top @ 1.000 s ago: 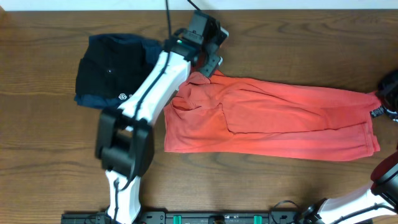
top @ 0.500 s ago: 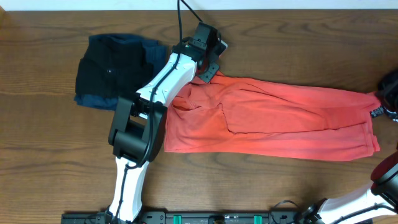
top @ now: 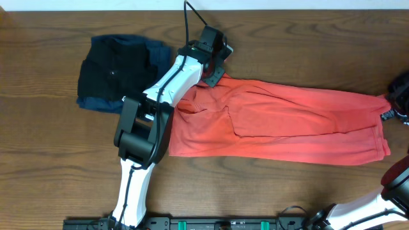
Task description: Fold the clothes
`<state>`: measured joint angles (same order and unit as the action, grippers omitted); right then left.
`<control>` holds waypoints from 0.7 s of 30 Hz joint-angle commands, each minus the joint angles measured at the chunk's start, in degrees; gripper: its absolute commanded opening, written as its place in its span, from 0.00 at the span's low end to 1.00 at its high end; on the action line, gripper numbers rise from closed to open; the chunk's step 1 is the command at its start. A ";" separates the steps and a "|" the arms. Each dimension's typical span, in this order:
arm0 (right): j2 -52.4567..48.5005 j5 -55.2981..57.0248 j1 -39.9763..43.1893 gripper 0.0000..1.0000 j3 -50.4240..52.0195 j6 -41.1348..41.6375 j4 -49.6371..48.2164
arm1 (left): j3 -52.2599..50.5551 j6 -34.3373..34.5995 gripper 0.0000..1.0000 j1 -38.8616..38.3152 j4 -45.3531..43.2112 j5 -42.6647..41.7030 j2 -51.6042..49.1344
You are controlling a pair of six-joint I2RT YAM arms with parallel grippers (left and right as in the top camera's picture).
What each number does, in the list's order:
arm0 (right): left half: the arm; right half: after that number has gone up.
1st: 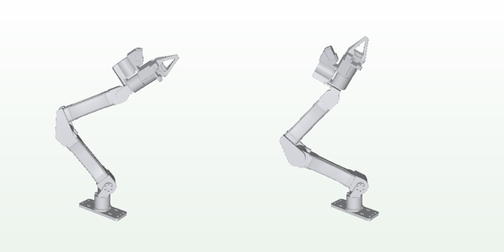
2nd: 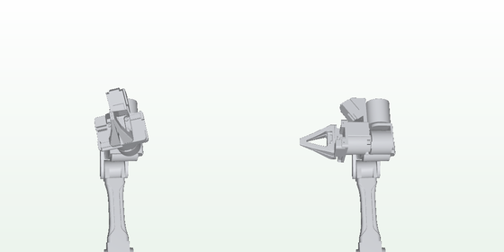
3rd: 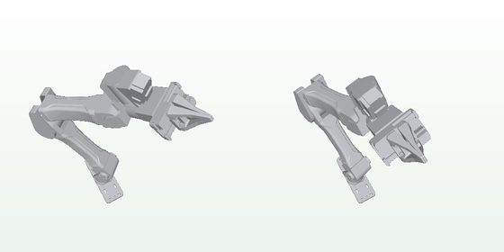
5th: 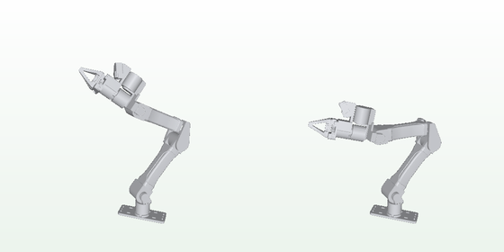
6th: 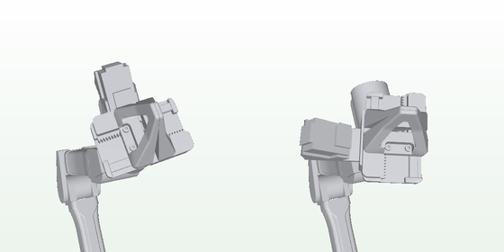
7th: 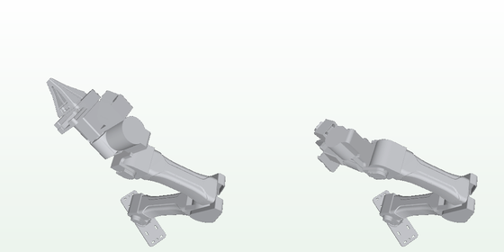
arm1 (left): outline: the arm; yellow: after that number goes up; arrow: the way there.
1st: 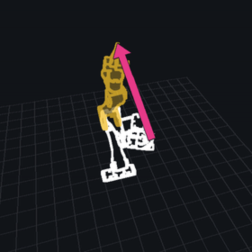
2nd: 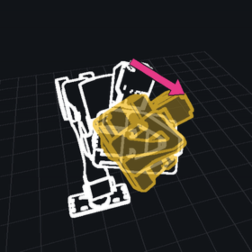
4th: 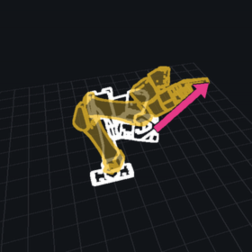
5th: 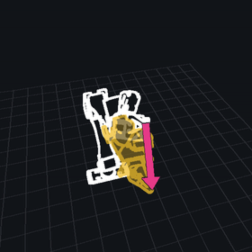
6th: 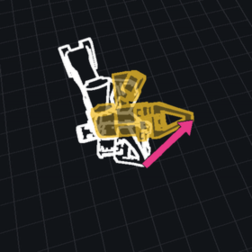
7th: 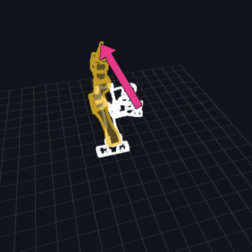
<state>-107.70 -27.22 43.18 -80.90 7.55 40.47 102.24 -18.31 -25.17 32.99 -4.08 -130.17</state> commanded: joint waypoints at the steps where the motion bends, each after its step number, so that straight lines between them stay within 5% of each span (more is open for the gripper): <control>1: -0.11 -0.79 0.26 0.01 -0.13 1.51 0.09 | 0.09 -0.52 0.06 0.39 -0.33 0.68 -1.42; 21: -0.11 -1.36 0.61 0.01 -0.13 1.60 -6.54 | 7.56 -0.98 0.06 0.39 0.66 2.14 15.37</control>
<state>-107.70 -27.68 43.18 -80.90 8.75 34.74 110.00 -18.48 -25.15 32.03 -2.59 -113.86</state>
